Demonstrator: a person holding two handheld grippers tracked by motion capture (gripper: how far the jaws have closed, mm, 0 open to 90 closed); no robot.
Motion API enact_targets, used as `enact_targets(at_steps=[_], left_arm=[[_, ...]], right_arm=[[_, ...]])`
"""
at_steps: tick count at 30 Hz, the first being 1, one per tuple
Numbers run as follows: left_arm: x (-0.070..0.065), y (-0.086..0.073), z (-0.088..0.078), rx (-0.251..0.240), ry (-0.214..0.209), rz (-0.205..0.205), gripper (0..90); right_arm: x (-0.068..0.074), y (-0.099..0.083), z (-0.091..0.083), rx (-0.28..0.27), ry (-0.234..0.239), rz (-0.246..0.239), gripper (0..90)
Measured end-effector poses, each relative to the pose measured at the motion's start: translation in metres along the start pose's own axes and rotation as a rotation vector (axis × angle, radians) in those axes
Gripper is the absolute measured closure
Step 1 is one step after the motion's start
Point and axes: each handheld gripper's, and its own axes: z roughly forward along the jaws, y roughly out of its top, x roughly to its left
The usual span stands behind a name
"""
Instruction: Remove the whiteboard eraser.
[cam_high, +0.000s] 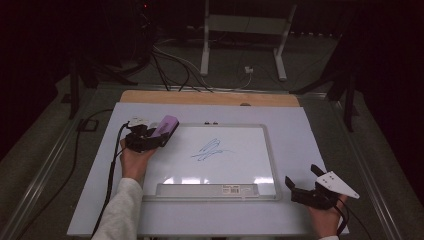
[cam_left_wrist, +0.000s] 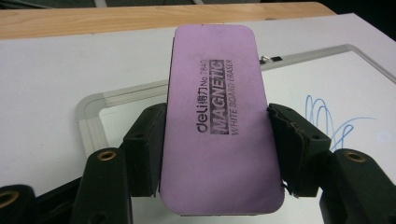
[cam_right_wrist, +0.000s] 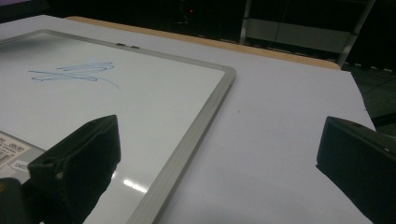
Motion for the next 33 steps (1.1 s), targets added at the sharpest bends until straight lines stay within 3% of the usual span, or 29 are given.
enact_targets(at_steps=[19, 33], left_arm=[[-0.025, 0.008, 0.002, -0.012, -0.042, 0.067, 41.7], [-0.044, 0.005, 0.007, 0.001, -0.081, 0.109, 41.7]], right_arm=[[-0.001, 0.0, 0.0, -0.001, -0.005, 0.004, 0.2], [0.0, 0.0, 0.0, -0.003, -0.002, 0.0, 0.2]])
